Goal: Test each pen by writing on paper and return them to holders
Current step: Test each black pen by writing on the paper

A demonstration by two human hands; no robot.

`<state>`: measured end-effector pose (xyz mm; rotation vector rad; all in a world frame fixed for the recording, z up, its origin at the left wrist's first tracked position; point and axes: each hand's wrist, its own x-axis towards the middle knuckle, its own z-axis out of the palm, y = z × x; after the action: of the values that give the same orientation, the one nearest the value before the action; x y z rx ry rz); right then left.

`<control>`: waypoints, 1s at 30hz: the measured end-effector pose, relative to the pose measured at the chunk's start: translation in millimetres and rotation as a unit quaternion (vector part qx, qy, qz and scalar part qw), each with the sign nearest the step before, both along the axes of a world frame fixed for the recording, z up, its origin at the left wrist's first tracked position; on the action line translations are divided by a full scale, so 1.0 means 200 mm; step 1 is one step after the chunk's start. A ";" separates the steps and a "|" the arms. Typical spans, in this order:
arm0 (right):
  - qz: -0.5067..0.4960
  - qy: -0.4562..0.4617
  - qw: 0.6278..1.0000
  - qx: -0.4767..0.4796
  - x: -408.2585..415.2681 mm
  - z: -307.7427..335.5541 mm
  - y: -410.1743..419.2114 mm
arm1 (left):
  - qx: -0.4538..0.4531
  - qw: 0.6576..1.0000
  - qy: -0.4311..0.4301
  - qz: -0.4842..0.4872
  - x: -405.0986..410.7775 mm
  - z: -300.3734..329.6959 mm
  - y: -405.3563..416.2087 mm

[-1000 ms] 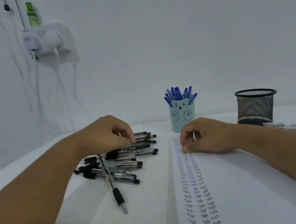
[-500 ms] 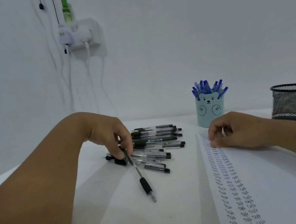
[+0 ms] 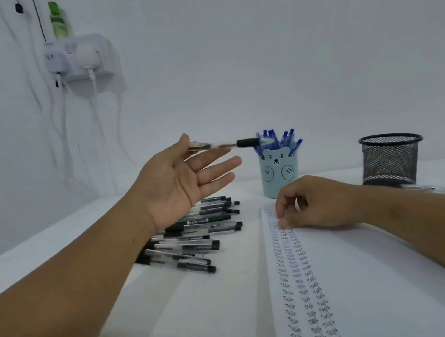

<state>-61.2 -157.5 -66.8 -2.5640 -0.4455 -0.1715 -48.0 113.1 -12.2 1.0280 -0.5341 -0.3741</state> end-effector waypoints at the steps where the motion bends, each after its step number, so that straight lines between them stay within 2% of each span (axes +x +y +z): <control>1: 0.000 -0.002 1.000 -0.002 0.00 0.00 0.00 | -0.033 0.999 0.019 0.007 -0.03 0.00 -0.06; 8: -0.007 -0.014 1.000 -0.018 0.00 0.00 -0.01 | -0.095 0.993 0.059 0.027 -0.11 -0.06 -0.26; 15: -0.020 -0.001 1.000 -0.002 0.00 -0.01 -0.01 | -0.165 0.971 0.136 0.107 -0.09 -0.05 -0.25; 25: -0.023 0.009 1.000 -0.018 -0.02 0.00 0.00 | -0.173 0.978 0.057 0.103 -0.15 -0.07 -0.25; 26: -0.020 0.008 1.000 0.000 -0.02 0.00 0.00 | -0.175 0.977 0.058 0.104 -0.15 -0.08 -0.25; 28: -0.008 -0.008 0.994 0.108 -0.03 0.01 0.01 | -0.183 0.976 0.063 0.100 -0.14 -0.09 -0.25; 29: 0.005 -0.052 0.988 0.148 -0.04 0.02 0.01 | -0.183 0.976 0.068 0.102 -0.13 -0.10 -0.25; 30: 0.024 -0.119 0.982 0.147 -0.05 0.02 0.02 | -0.183 0.975 0.074 0.104 -0.13 -0.10 -0.25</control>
<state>-71.1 -153.7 -61.8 -2.2493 -0.5266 -0.4940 -73.7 62.8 -32.7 0.6847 -0.3402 -0.1543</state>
